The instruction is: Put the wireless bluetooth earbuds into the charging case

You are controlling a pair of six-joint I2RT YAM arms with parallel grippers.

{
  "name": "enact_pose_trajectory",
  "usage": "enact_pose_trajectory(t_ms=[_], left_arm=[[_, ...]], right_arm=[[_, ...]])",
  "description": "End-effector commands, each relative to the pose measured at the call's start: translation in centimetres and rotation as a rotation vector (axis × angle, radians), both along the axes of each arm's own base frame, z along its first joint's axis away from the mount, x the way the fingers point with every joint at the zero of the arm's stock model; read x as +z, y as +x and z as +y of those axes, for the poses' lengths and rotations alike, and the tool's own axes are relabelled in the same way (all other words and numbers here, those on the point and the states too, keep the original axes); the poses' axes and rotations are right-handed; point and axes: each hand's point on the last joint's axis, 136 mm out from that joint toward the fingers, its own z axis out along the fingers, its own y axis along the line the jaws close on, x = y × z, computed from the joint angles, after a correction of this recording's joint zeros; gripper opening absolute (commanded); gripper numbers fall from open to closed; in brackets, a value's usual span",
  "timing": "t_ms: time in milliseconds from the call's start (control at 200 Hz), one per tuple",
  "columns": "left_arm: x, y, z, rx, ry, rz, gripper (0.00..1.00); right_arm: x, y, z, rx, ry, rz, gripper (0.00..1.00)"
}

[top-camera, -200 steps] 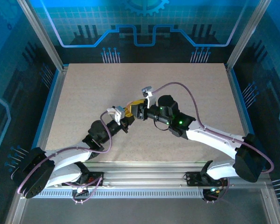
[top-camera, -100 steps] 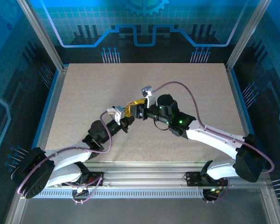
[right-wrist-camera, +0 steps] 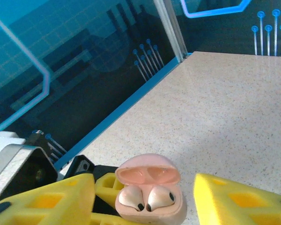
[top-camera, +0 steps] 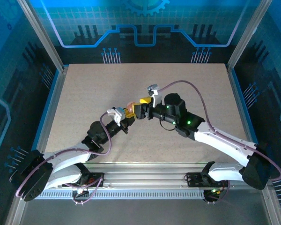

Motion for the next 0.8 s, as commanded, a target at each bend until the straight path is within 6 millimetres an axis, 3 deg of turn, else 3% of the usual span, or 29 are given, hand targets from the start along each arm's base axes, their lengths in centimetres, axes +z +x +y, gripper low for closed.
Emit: enact_pose_trajectory(t_ms=[0, 280, 595, 795], left_arm=[[1.1, -1.5, -0.9, -0.086, 0.022, -0.057, 0.08], [1.5, -3.5, -2.5, -0.238, 0.039, -0.058, 0.08], [1.8, -4.0, -3.3, -0.3, 0.036, -0.047, 0.08], [1.6, -3.8, -3.4, -0.297, 0.036, -0.025, 0.08]], right_arm=[[1.1, -0.3, -1.1, 0.089, -0.016, 0.011, 0.61], [0.1, -2.1, -0.5, 0.406, -0.036, 0.147, 0.63], [-1.4, -3.5, 0.4, 0.559, -0.021, 0.226, 0.62], [-1.5, -4.1, 0.3, 0.611, -0.018, 0.222, 0.55]])
